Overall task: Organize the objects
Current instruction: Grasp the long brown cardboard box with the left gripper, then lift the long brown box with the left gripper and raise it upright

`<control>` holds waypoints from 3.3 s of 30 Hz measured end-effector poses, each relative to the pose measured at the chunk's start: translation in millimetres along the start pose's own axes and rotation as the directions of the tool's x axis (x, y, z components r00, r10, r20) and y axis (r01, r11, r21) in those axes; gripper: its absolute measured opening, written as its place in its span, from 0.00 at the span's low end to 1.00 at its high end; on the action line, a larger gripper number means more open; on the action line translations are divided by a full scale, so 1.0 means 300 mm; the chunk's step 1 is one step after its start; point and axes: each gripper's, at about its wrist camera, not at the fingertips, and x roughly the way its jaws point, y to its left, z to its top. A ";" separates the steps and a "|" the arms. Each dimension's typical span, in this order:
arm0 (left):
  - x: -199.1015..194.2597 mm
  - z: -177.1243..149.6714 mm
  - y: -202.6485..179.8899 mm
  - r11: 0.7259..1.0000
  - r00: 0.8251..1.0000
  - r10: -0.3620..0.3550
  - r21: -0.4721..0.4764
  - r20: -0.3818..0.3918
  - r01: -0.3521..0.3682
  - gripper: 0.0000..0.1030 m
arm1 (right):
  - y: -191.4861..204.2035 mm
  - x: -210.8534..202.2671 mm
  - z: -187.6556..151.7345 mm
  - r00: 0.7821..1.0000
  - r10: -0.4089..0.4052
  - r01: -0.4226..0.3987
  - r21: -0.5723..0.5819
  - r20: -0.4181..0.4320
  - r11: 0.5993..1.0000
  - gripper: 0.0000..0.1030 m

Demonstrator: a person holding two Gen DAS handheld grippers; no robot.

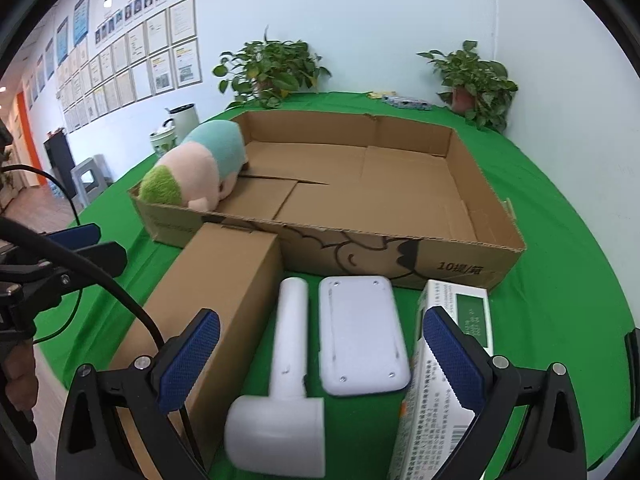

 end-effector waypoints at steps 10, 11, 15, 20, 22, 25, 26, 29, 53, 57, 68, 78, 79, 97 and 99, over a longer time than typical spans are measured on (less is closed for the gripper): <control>0.077 -0.108 0.076 0.964 0.962 -0.234 -0.162 -0.143 0.210 0.89 | 0.143 -0.067 -0.093 0.853 0.484 -0.478 0.080 -0.196 0.875 0.99; 0.090 -0.115 0.071 0.961 0.957 -0.247 -0.162 -0.154 0.222 0.89 | 0.150 -0.060 -0.104 0.853 0.477 -0.470 0.088 -0.213 0.878 0.99; 0.125 -0.138 0.059 0.950 0.937 -0.293 -0.163 -0.188 0.264 0.89 | 0.177 -0.034 -0.139 0.854 0.450 -0.442 0.095 -0.260 0.892 0.99; 0.153 -0.170 0.068 0.943 0.924 -0.312 -0.191 -0.222 0.272 0.84 | 0.209 0.012 -0.161 0.875 0.382 -0.376 0.079 -0.297 0.923 0.99; 0.163 -0.186 0.079 0.936 0.917 -0.328 -0.211 -0.227 0.283 0.84 | 0.233 0.027 -0.173 0.879 0.356 -0.355 0.065 -0.315 0.933 0.99; 0.169 -0.200 0.092 0.924 0.908 -0.357 -0.229 -0.220 0.308 0.84 | 0.279 0.041 -0.179 0.889 0.317 -0.329 0.019 -0.330 0.944 0.99; 0.169 -0.205 0.095 0.921 0.906 -0.363 -0.230 -0.219 0.313 0.83 | 0.291 0.045 -0.177 0.890 0.311 -0.326 0.013 -0.334 0.945 1.00; 0.168 -0.214 0.097 0.901 0.887 -0.410 -0.246 -0.214 0.357 0.73 | 0.311 0.058 -0.162 0.897 0.285 -0.299 0.010 -0.338 0.954 1.00; -0.007 -0.163 0.022 0.926 0.918 -0.359 -0.186 -0.170 0.328 0.65 | 0.236 0.046 -0.186 0.808 0.528 -0.509 0.141 -0.261 0.849 1.00; 0.040 -0.154 -0.062 0.918 0.899 -0.393 -0.145 -0.196 0.370 0.65 | 0.132 0.010 -0.208 0.820 0.517 -0.486 0.177 -0.247 0.856 1.00; 0.108 -0.201 -0.066 0.905 0.875 -0.417 -0.202 -0.247 0.374 0.65 | 0.072 -0.037 -0.217 0.870 0.418 -0.393 0.143 -0.262 0.908 1.00; 0.135 -0.250 -0.038 0.903 0.870 -0.410 -0.256 -0.274 0.345 0.60 | 0.188 -0.052 -0.211 0.923 0.214 -0.230 -0.016 -0.319 0.973 0.95; 0.131 -0.254 -0.035 0.900 0.867 -0.416 -0.260 -0.273 0.350 0.60 | 0.189 -0.058 -0.212 0.928 0.201 -0.219 -0.022 -0.312 0.976 0.94; 0.099 -0.334 -0.015 0.863 0.841 -0.476 -0.321 -0.256 0.391 0.63 | 0.161 -0.094 -0.288 0.924 0.260 -0.252 0.064 -0.280 0.966 0.85; 0.095 -0.336 -0.022 0.865 0.845 -0.472 -0.317 -0.252 0.389 0.63 | 0.149 -0.102 -0.291 0.921 0.274 -0.260 0.088 -0.276 0.962 0.85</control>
